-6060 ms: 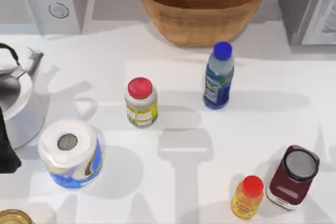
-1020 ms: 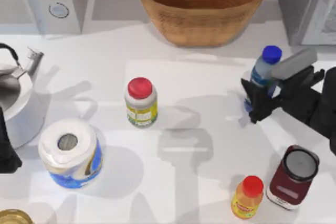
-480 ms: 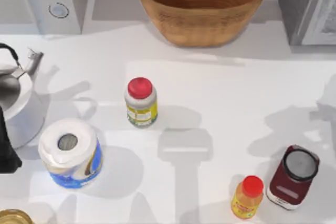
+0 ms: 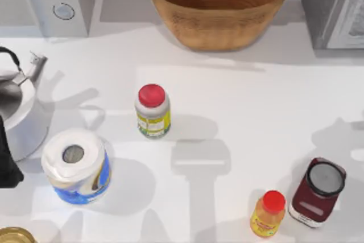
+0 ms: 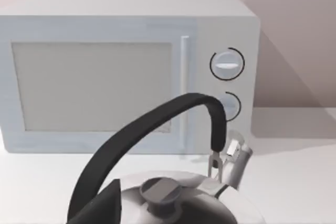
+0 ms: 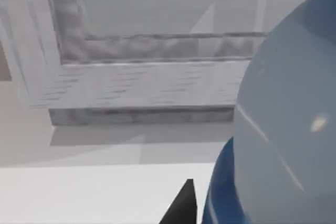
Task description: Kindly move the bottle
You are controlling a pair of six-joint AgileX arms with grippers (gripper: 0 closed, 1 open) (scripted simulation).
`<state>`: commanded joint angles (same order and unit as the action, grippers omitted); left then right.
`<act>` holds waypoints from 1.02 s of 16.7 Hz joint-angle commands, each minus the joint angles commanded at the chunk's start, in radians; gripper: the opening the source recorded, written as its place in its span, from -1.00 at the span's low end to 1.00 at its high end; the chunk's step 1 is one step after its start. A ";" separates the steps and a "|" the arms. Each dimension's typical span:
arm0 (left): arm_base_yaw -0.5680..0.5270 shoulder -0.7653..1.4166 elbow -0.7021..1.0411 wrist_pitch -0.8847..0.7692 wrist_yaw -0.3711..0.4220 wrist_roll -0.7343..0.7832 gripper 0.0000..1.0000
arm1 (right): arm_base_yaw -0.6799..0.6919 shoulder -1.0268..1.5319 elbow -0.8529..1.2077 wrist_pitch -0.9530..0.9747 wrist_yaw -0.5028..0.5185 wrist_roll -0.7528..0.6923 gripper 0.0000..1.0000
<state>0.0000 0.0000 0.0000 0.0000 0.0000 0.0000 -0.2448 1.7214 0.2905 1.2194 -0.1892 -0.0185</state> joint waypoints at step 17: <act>0.000 0.000 0.000 0.000 0.000 0.000 1.00 | 0.032 0.351 0.187 0.170 0.042 0.006 -1.00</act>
<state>0.0000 0.0000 0.0000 0.0000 0.0000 0.0000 -0.2128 2.0726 0.4773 1.3894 -0.1473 -0.0126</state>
